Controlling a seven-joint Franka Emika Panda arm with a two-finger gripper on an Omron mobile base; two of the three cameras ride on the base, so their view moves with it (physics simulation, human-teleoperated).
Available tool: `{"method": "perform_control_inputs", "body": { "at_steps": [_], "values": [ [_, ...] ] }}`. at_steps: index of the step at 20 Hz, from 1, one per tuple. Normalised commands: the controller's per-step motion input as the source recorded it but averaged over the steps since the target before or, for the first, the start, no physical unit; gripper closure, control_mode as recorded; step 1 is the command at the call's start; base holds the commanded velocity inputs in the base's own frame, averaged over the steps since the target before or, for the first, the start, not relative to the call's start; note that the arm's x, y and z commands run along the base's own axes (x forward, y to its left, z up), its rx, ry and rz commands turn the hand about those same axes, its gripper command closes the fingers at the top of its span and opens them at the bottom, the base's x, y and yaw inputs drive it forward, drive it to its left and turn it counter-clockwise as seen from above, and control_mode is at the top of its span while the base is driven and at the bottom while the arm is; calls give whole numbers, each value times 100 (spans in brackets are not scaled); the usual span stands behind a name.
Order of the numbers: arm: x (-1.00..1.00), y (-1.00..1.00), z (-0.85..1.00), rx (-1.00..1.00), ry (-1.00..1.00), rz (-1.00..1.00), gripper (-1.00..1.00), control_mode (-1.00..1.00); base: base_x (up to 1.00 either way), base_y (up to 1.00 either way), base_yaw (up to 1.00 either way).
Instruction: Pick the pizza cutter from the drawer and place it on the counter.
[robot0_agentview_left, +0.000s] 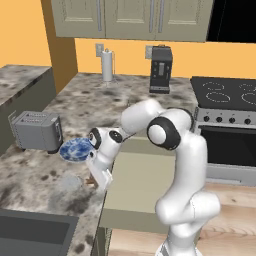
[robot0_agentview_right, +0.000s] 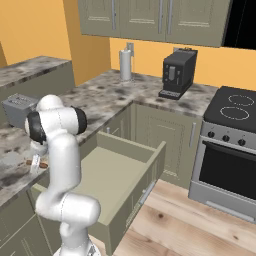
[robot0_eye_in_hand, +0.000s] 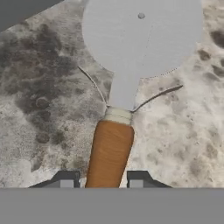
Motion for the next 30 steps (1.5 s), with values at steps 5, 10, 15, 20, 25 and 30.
{"method": "perform_control_inputs", "body": {
  "at_steps": [5, 10, 15, 20, 25, 30],
  "values": [
    [57, 57, 6, -9, -23, 4, -100, -100, 0, 0, 0],
    [-15, 1, 74, 0, -37, 0, -100, -100, 0, 0, 0],
    [-51, -6, 100, 0, -41, 3, -100, -100, 0, 0, 0],
    [-67, -45, 100, 12, -42, -8, -100, -100, 0, 0, 0],
    [-27, -62, 100, 21, -39, -17, -100, -100, 0, 0, 0],
    [-22, -61, 100, 26, -38, -18, -100, -100, 0, 0, 0]
  ]
}}
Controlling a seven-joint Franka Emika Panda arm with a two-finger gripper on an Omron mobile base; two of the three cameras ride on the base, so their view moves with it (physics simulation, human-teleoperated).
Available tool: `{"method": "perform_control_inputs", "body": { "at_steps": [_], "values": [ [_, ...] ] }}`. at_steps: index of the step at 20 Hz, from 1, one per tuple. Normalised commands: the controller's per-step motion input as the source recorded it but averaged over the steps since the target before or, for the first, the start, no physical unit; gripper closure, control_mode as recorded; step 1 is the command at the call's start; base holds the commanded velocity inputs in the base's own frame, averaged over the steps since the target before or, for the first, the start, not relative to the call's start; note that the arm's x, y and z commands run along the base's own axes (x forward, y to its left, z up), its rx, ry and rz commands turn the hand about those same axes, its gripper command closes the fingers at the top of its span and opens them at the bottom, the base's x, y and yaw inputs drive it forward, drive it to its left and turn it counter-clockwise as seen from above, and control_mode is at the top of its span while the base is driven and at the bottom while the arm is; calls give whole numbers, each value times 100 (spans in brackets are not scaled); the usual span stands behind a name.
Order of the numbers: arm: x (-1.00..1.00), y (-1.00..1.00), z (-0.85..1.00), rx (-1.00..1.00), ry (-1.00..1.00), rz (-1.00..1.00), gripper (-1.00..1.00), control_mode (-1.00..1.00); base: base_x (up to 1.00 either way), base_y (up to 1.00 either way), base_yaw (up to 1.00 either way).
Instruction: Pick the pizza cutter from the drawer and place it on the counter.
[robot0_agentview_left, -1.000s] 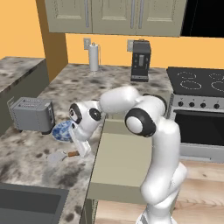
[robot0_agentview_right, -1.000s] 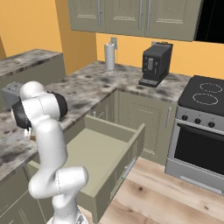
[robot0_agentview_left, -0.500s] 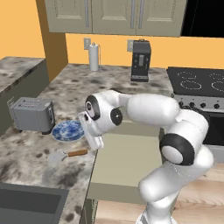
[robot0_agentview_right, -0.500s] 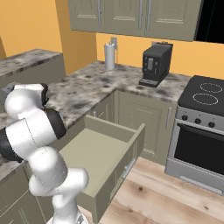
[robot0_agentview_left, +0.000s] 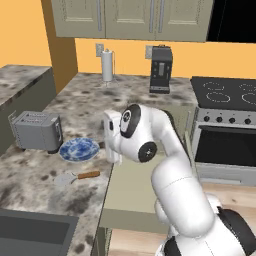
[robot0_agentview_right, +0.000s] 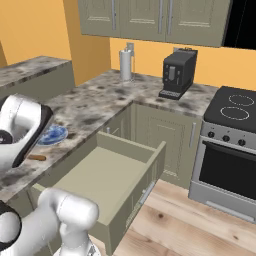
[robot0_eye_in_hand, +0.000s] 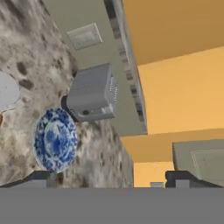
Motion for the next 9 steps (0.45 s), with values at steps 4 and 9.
{"method": "perform_control_inputs", "body": {
  "at_steps": [4, 9],
  "values": [
    [-19, -57, 100, 26, -40, -19, -100, -100, 0, 0, 0],
    [-25, -67, 100, 31, -26, -24, -100, -100, 0, 0, 0]
  ]
}}
